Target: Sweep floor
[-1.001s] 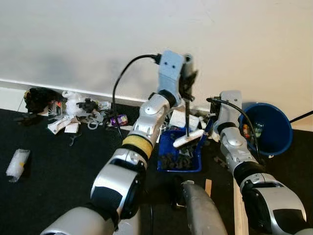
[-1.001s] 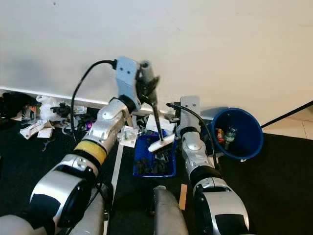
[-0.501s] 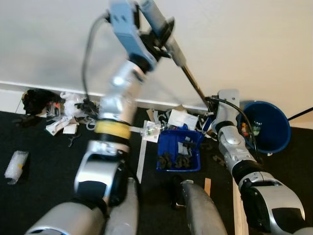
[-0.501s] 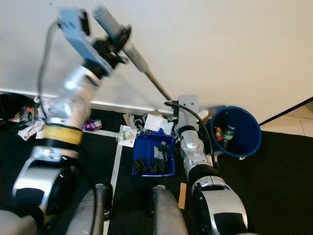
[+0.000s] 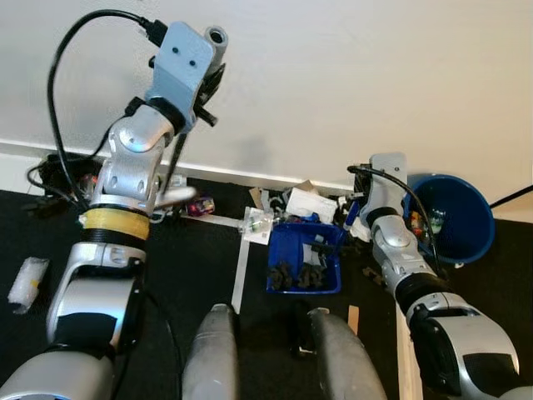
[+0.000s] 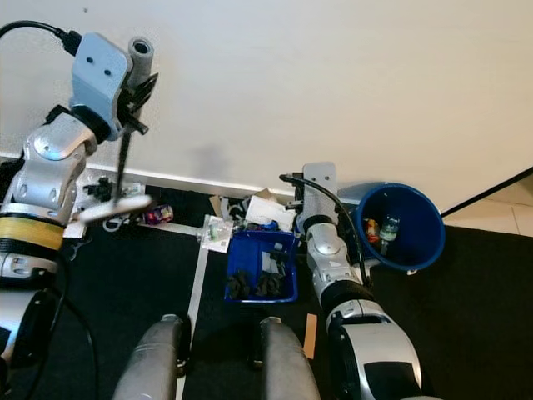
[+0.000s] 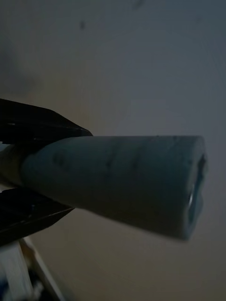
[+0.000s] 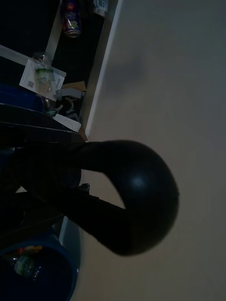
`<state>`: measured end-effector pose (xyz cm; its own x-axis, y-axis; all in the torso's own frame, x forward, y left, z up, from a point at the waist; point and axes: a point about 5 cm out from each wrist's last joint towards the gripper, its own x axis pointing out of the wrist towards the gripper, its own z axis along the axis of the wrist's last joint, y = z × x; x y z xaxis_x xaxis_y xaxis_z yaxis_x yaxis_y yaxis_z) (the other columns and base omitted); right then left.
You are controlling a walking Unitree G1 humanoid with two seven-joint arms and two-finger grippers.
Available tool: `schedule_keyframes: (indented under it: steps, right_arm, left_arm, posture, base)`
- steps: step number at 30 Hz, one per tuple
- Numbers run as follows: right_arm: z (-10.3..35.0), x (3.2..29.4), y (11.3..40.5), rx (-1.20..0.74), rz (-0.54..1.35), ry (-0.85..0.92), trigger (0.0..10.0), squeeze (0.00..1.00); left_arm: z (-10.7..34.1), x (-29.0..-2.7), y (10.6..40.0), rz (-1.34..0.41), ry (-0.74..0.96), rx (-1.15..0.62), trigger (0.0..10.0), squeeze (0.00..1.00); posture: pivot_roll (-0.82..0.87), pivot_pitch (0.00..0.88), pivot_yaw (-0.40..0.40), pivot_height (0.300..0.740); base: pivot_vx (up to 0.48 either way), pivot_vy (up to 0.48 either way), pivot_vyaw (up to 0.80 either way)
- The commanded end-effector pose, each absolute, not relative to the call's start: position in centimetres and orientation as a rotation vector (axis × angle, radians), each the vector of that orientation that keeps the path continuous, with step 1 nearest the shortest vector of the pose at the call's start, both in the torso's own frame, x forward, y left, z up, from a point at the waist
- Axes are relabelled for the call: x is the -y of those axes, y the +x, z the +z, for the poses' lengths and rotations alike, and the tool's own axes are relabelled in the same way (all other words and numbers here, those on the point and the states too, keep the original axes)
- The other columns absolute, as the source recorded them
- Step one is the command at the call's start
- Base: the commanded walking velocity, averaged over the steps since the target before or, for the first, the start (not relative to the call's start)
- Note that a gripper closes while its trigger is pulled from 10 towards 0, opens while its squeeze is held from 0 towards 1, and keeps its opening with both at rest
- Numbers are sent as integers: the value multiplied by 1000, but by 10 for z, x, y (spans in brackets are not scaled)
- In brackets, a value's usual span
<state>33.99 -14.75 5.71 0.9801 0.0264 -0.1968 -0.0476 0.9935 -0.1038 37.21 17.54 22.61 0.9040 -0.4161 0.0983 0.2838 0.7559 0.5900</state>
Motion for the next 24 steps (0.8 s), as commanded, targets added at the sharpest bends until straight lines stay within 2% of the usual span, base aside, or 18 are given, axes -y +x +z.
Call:
schedule_keyframes:
  steps: [1, 3, 13, 19, 21, 24]
  right_arm:
    - [3, 151, 303, -474, 53, -121, 10000, 0]
    - [3, 151, 303, -473, 52, -122, 10000, 0]
    - [3, 154, 303, -469, 52, -130, 10000, 0]
    - [2, 155, 301, -471, 54, -135, 10000, 0]
    - [0, 155, 299, -473, 55, -137, 10000, 0]
    - [0, 156, 299, -475, 54, -138, 10000, 0]
  left_arm:
    - [215, -170, 369, -410, 664, 244, 10000, 0]
    - [191, -170, 369, -355, 664, 214, 10000, 0]
    - [171, -161, 374, -195, 635, 262, 10000, 0]
    - [159, -129, 375, -283, 447, 250, 10000, 0]
    - [153, -108, 372, -329, 356, 245, 10000, 0]
    - [152, -90, 369, -371, 327, 256, 10000, 0]
  posture:
    - [111, 226, -73, 740]
    - [95, 236, -78, 740]
    - [67, 253, -86, 740]
    - [57, 262, -88, 740]
    - [56, 261, -83, 740]
    - [54, 263, -84, 740]
  base:
    - [0, 0, 0]
    - [0, 0, 0]
    - [0, 0, 0]
    - [0, 0, 0]
    - [0, 0, 0]
    - [0, 0, 0]
